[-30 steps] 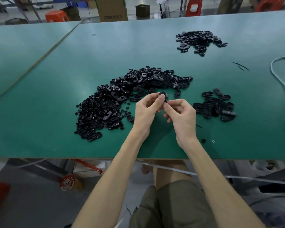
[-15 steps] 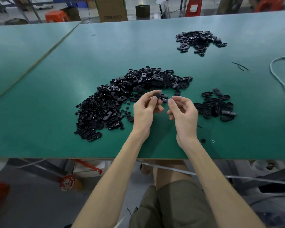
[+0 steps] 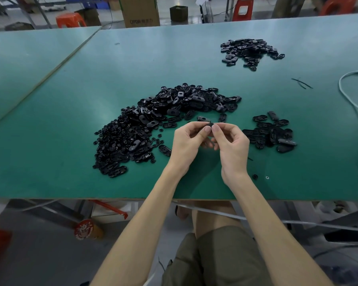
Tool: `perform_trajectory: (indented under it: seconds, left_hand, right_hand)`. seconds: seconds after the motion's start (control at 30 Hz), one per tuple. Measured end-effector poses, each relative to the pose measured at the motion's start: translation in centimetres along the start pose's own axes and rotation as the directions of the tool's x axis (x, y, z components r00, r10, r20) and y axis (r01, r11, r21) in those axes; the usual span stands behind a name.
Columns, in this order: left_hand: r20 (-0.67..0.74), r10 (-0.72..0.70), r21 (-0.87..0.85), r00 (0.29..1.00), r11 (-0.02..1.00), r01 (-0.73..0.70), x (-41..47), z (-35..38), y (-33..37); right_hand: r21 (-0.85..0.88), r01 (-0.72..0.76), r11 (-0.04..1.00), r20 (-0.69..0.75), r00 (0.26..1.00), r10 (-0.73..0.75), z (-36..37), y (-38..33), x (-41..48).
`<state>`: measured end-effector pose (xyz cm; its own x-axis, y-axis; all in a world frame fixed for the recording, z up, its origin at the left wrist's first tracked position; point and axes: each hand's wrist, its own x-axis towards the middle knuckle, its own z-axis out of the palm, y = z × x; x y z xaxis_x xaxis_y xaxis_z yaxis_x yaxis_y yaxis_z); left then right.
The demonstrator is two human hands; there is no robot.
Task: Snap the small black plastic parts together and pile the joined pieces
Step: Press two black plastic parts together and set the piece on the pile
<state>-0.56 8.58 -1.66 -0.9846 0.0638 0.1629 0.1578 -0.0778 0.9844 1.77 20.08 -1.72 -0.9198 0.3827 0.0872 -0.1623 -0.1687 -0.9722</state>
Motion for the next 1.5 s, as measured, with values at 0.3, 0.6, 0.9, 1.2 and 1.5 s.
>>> perform_trajectory:
  seconds: [0.3,0.6,0.9,1.2,1.5]
  left_hand:
    - [-0.033,0.024,0.014,0.999,1.0,-0.024,-0.03,-0.15,-0.15]
    - [0.027,0.011,-0.015,1.0,1.0,-0.011,-0.11,-0.09,0.23]
    - [0.033,0.001,-0.026,0.999,1.0,-0.001,-0.2,-0.01,0.39]
    - [0.047,-0.012,-0.038,0.999,0.999,0.014,-0.11,-0.07,0.24]
    - [0.018,-0.023,-0.027,1.0,0.999,0.024,-0.17,-0.07,0.55]
  right_hand:
    - [-0.02,0.0,1.0,0.0,1.0,0.0,-0.07,-0.07,-0.06]
    - [0.013,-0.001,1.0,-0.026,1.0,0.001,0.01,-0.28,-0.14]
    - [0.026,-0.01,1.0,-0.066,0.998,0.012,-0.01,-0.4,-0.18]
    - [0.055,-0.014,0.998,-0.062,0.998,0.017,-0.19,-0.5,-0.15]
    - [0.035,-0.019,0.999,-0.046,0.999,0.021,-0.12,-0.63,-0.25]
